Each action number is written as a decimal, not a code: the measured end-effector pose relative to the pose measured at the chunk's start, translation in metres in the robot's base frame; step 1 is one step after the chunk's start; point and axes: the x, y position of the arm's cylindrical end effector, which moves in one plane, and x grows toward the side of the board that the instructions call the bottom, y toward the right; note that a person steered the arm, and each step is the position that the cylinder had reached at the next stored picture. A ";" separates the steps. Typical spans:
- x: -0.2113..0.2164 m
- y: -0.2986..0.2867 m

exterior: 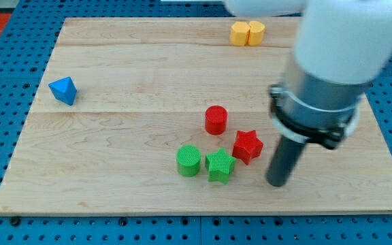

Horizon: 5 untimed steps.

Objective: Move the red star into the red circle

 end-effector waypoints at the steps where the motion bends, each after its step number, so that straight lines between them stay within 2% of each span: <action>1: -0.047 -0.005; 2: -0.076 -0.025; 3: -0.074 0.026; 4: -0.108 0.147; 5: -0.160 0.191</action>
